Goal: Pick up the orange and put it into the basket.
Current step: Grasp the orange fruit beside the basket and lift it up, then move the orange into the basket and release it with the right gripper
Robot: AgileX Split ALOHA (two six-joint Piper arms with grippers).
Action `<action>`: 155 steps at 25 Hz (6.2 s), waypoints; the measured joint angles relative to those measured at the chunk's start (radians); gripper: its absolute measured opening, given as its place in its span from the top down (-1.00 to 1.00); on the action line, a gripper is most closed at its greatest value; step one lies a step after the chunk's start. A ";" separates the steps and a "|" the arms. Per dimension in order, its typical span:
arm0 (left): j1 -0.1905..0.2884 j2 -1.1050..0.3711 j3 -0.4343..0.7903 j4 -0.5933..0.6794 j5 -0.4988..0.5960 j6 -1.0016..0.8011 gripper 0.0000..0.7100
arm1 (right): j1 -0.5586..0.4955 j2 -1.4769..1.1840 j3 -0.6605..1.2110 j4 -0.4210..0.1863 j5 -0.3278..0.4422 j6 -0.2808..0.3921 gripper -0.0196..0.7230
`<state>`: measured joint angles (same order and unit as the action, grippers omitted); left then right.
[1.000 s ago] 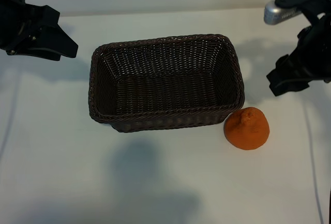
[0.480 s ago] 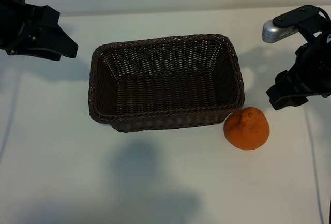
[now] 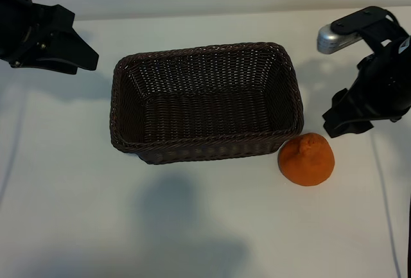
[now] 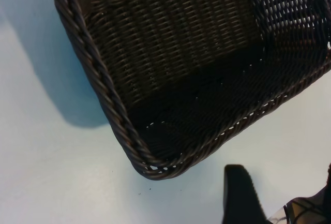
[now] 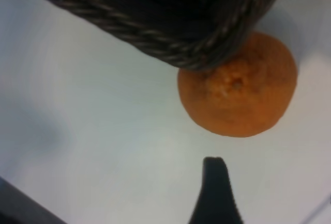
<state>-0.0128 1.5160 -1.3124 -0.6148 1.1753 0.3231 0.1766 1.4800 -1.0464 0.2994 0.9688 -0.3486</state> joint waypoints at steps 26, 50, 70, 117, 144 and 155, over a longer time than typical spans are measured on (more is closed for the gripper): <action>0.000 0.000 0.000 -0.004 0.000 0.014 -0.20 | 0.014 0.187 0.000 0.032 -0.035 -0.012 -0.40; 0.000 0.000 0.000 -0.006 0.000 0.033 -0.20 | 0.014 0.334 0.000 0.109 -0.128 -0.058 -0.40; 0.000 0.000 0.000 -0.006 0.000 0.033 -0.20 | 0.014 0.335 -0.007 -0.005 0.019 -0.018 0.77; 0.000 0.000 0.000 -0.010 0.000 0.036 -0.20 | 0.014 0.098 -0.338 -0.055 0.255 0.097 0.78; 0.000 0.000 0.000 -0.032 0.000 0.037 -0.20 | 0.197 0.101 -0.338 0.041 0.062 0.098 0.78; 0.000 0.000 0.000 -0.032 0.000 0.037 -0.20 | 0.283 0.235 -0.400 0.093 0.002 0.098 0.78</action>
<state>-0.0128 1.5160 -1.3124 -0.6472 1.1753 0.3605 0.4599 1.7147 -1.4466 0.3921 0.9708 -0.2511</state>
